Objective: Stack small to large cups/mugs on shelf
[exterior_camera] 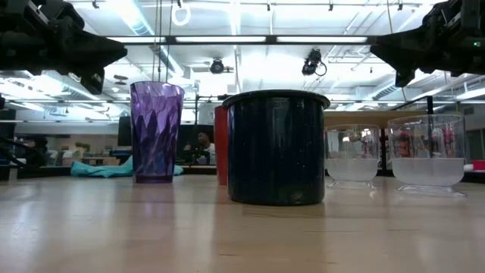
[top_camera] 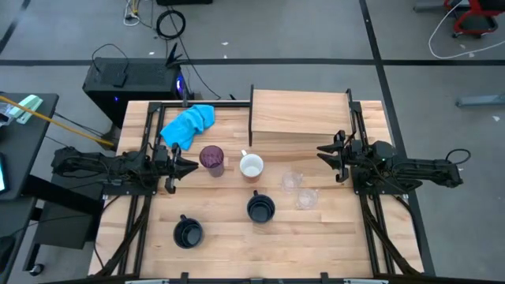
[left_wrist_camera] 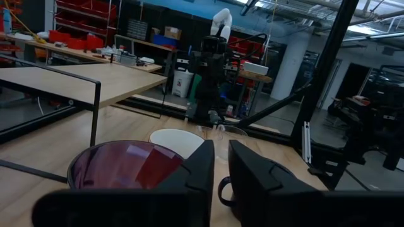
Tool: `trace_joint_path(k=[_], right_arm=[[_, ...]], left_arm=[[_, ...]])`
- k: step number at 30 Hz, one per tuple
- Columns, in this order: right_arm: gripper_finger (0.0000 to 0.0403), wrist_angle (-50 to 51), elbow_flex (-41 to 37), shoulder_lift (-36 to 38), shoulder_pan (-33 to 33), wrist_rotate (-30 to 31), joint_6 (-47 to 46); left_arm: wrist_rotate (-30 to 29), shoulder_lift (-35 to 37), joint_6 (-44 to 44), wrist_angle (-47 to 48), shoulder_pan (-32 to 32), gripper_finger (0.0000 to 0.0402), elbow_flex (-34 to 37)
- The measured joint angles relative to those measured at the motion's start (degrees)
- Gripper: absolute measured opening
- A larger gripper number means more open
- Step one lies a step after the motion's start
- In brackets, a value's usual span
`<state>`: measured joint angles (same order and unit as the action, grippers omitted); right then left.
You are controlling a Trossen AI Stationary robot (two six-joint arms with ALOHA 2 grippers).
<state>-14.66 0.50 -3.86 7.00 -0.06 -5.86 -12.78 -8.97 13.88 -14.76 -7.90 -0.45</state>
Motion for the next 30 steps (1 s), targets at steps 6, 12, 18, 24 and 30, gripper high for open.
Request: trace_joint_path(k=[6,12,18,24,30], right_arm=[[0.0122,0.0,0.0,0.0,0.0,0.0,0.0],[0.0122,0.0,0.0,0.0,0.0,0.0,0.0],[0.0122,0.0,0.0,0.0,0.0,0.0,0.0],[0.0122,0.0,0.0,0.0,0.0,0.0,0.0],[0.0122,0.0,0.0,0.0,0.0,0.0,0.0]], left_arm=[[0.0,0.0,0.0,0.0,0.0,0.0054,0.0],[0.0,0.0,0.0,0.0,0.0,0.0059,0.0],[0.0,0.0,0.0,0.0,0.0,0.0051,0.0],[0.0,0.0,3.9,0.0,0.0,0.0056,0.0],[0.0,0.0,2.7,0.0,0.0,0.0058,0.0]])
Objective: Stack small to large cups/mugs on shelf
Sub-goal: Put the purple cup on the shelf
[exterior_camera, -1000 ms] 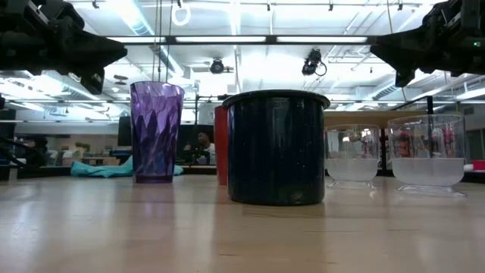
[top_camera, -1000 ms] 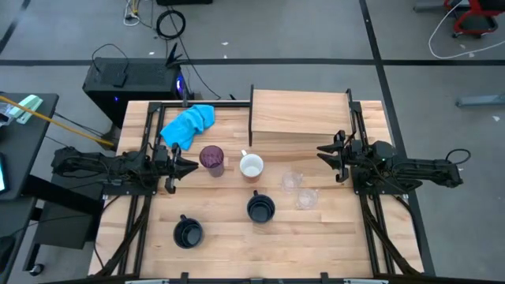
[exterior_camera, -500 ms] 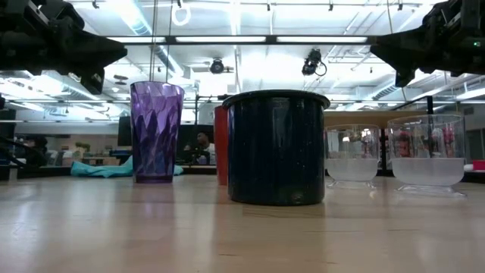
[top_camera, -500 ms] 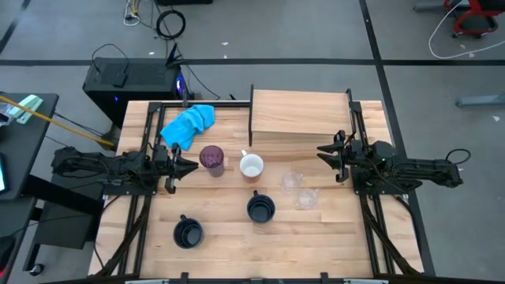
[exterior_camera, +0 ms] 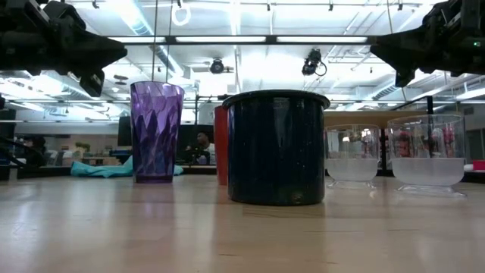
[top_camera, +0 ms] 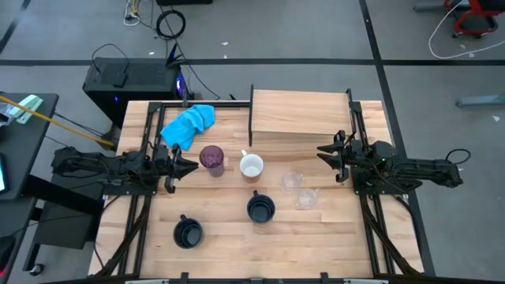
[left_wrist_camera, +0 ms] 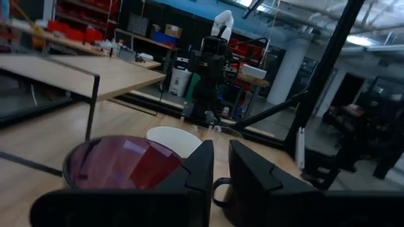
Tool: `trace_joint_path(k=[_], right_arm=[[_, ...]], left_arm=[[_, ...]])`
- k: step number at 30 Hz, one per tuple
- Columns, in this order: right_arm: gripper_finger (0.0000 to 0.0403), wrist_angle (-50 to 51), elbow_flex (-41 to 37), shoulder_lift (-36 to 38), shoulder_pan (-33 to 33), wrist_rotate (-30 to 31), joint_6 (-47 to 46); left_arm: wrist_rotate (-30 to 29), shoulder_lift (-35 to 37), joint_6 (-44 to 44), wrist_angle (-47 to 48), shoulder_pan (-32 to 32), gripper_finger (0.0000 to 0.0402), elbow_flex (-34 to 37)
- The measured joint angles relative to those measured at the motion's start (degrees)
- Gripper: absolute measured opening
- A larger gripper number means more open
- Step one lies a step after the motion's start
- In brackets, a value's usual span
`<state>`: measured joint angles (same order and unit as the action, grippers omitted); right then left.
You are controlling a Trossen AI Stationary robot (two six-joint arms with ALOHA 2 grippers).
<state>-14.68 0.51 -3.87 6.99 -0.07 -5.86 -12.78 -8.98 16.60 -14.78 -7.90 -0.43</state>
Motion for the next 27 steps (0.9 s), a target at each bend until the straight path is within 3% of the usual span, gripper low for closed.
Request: trace_joint_path(k=[6,12,15,21,27], right_arm=[[0.0122,0.0,0.0,0.0,0.0,0.0,0.0],[0.0122,0.0,0.0,0.0,0.0,0.0,0.0],[0.0122,0.0,0.0,0.0,0.0,0.0,0.0],[0.0122,0.0,0.0,0.0,0.0,0.0,0.0],[0.0122,0.0,0.0,0.0,0.0,0.0,0.0]], left_arm=[[0.0,0.0,-3.7,-0.7,0.0,0.0051,0.0],[2.1,0.0,-0.1,-0.9,0.0,0.0054,-0.1],[4.0,-0.1,-0.7,4.9,0.0,0.0052,-1.7],[1.1,-0.5,-2.1,17.2,0.1,0.0044,-6.9],[0.2,-0.4,-2.7,23.2,0.1,0.0045,-9.4]])
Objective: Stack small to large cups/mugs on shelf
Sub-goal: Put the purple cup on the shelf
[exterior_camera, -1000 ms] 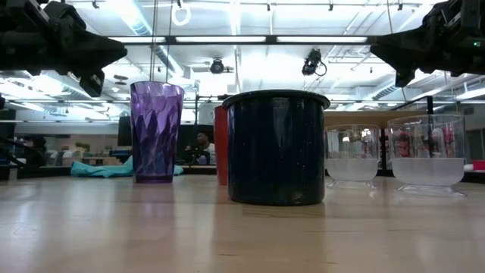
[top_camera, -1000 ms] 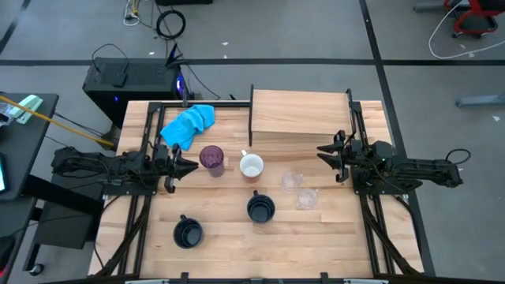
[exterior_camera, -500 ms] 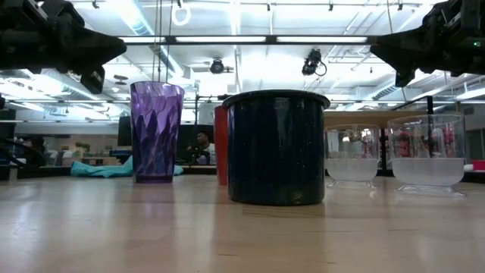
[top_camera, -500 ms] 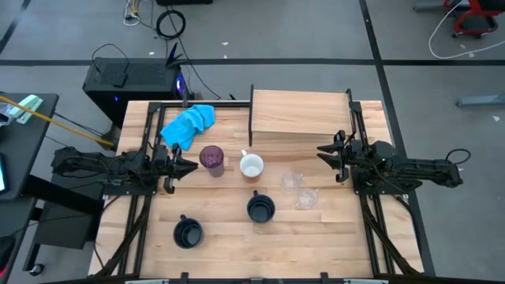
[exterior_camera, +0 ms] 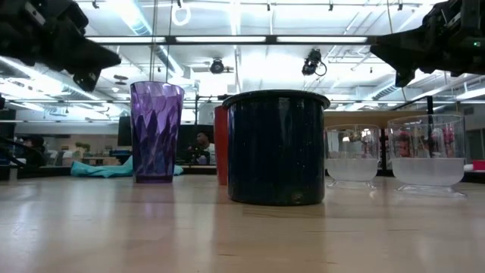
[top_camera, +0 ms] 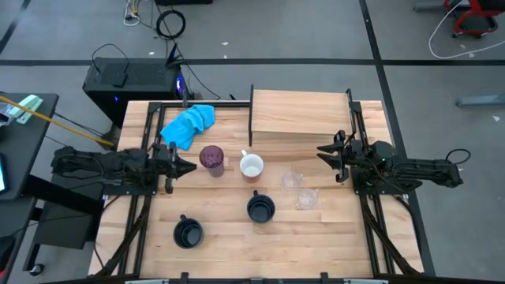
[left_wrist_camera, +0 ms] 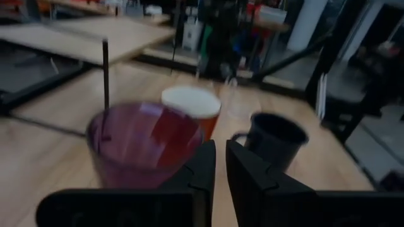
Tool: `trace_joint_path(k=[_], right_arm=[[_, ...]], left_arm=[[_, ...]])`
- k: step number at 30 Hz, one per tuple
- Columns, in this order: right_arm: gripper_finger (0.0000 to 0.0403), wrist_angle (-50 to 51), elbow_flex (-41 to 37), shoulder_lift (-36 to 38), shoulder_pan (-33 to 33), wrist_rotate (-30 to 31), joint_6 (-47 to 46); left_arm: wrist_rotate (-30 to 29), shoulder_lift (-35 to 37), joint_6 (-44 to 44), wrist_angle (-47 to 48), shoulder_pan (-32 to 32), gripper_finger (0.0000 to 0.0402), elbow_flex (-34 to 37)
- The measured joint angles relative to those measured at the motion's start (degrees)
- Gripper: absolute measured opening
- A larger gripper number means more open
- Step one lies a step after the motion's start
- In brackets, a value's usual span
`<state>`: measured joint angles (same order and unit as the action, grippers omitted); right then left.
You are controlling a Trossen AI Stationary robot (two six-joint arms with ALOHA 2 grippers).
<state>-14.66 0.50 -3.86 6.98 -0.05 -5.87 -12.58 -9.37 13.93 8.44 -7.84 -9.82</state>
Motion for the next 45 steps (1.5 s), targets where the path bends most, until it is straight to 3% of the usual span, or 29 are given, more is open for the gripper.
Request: trace_joint_path(k=[8,16,24,32,37,41,45], right_arm=[[0.0122,0.0,0.0,0.0,0.0,0.0,0.0],[0.0122,0.0,0.0,0.0,0.0,0.0,0.0],[0.0122,0.0,0.0,0.0,0.0,0.0,0.0],[0.0122,0.0,0.0,0.0,0.0,0.0,0.0],[0.0122,0.0,0.0,0.0,0.0,0.0,0.0],[0.0122,0.0,0.0,0.0,0.0,0.0,0.0],[0.0122,0.0,0.0,0.0,0.0,0.0,0.0]], left_arm=[[-0.7,0.0,-4.1,9.6,0.0,0.0039,-0.2],[-7.8,0.0,-7.0,5.4,0.0,0.0037,-0.2],[-11.1,0.0,-9.4,2.4,0.0,0.0028,-0.2],[-11.4,0.0,-8.8,2.7,0.0,0.0027,-0.6],[-11.4,0.0,-8.9,6.0,0.0,0.0017,-5.4],[-11.7,0.0,-4.6,11.2,0.0,0.0014,-8.7],[-14.6,-0.2,-2.3,8.9,0.0,0.0018,-9.5]])
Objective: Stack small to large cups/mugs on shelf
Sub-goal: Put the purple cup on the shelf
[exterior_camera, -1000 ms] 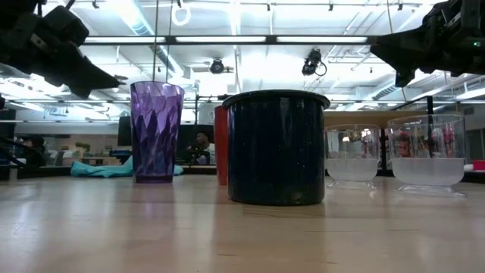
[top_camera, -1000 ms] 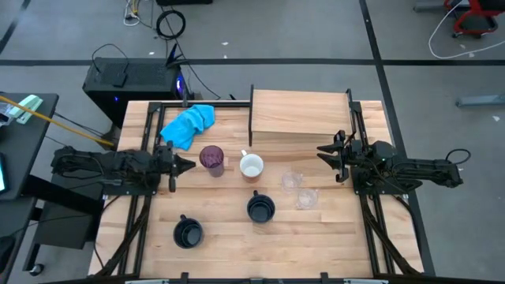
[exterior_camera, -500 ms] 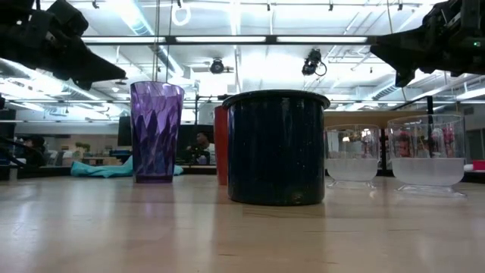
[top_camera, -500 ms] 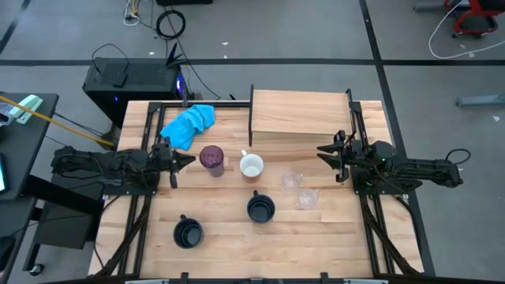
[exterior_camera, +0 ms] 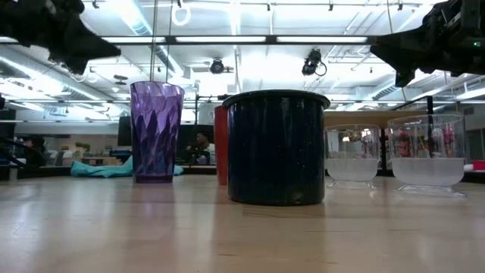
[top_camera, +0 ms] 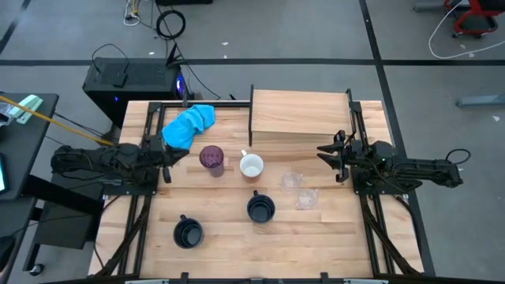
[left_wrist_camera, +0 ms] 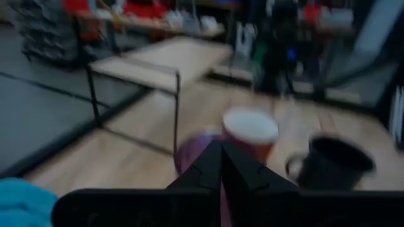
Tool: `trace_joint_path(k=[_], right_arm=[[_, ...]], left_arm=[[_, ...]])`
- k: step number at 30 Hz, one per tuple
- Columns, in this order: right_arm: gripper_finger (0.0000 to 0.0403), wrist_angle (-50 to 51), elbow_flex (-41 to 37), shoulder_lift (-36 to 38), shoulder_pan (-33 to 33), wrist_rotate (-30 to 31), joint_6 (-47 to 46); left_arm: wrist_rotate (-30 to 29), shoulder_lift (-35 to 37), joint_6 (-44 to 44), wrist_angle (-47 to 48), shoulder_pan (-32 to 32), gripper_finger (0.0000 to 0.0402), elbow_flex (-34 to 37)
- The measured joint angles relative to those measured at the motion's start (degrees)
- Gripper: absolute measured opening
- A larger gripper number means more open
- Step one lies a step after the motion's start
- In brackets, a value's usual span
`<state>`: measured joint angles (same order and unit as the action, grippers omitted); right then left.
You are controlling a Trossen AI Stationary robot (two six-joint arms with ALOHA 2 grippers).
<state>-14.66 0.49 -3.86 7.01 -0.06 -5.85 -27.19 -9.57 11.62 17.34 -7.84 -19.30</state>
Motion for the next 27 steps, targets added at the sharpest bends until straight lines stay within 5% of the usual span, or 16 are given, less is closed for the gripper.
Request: trace_joint_path(k=[9,15,27], right_arm=[[0.0122,0.0,0.0,0.0,0.0,0.0,0.0],[0.0122,0.0,0.0,0.0,0.0,0.0,0.0],[0.0122,0.0,0.0,0.0,0.0,0.0,0.0]], left_arm=[[-5.5,-1.2,4.2,-3.3,0.1,0.0013,0.0],[-5.5,-10.4,13.5,5.0,3.5,0.0017,-4.5],[10.8,-30.9,12.0,16.3,14.6,0.0083,-18.5]])
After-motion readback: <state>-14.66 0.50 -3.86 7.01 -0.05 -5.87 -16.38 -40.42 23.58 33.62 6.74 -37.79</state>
